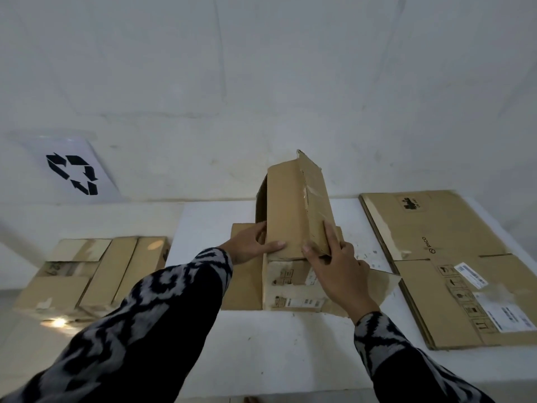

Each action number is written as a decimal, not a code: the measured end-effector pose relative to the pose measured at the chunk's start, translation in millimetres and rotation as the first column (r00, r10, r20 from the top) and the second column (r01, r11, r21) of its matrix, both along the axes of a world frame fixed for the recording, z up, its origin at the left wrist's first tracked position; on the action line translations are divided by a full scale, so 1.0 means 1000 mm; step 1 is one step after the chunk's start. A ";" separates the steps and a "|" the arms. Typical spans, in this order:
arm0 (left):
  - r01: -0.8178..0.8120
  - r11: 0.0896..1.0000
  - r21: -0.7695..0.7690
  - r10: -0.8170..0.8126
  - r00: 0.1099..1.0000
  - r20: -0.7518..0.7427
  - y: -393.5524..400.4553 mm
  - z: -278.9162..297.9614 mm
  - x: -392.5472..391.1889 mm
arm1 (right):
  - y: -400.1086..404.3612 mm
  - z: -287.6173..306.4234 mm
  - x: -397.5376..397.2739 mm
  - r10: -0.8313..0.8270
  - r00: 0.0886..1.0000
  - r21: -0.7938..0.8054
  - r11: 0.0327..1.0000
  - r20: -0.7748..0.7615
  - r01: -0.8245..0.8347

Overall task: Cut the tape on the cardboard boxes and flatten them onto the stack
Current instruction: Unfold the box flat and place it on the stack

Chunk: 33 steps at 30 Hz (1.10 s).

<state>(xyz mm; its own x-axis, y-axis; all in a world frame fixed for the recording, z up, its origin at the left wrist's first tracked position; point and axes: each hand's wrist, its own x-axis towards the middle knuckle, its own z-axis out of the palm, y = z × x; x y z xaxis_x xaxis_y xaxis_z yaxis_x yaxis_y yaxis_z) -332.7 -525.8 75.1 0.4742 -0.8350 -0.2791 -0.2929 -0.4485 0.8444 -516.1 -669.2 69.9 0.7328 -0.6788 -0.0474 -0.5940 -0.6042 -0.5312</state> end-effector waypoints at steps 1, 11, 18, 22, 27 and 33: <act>-0.017 1.000 0.012 0.017 0.999 0.034 0.000 -0.003 0.004 | -0.001 0.000 0.000 0.001 1.000 -0.006 1.000 0.000 -0.001; -0.103 0.993 0.056 0.081 0.947 0.311 0.078 -0.010 -0.002 | -0.002 0.000 0.020 0.036 0.999 -0.094 0.995 -0.022 -0.038; -0.139 0.989 0.049 0.097 0.860 0.500 0.105 0.008 -0.016 | 0.002 0.017 0.001 0.182 0.983 -0.096 0.978 -0.032 -0.185; -0.041 0.984 0.170 -0.028 0.923 0.385 0.122 0.019 -0.021 | 0.020 0.009 -0.014 0.177 0.984 -0.048 0.983 -0.018 -0.178; -0.040 0.938 0.344 -0.136 0.871 0.472 0.111 -0.020 -0.023 | 0.027 -0.053 -0.006 0.152 0.984 0.121 0.983 -0.093 -0.140; -0.207 0.886 0.415 -0.064 0.832 0.551 0.084 -0.067 -0.026 | 0.021 -0.079 0.006 0.176 0.960 0.091 0.983 -0.217 -0.159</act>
<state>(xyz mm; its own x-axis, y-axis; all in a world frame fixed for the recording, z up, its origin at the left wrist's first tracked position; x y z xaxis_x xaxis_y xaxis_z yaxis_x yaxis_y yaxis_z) -359.1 -441.4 8.3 0.7111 -0.6416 -0.2874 -0.5853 -0.7668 0.2637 -510.2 -647.9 -8.8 0.8009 -0.5361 -0.2668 -0.5960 -0.6701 -0.4425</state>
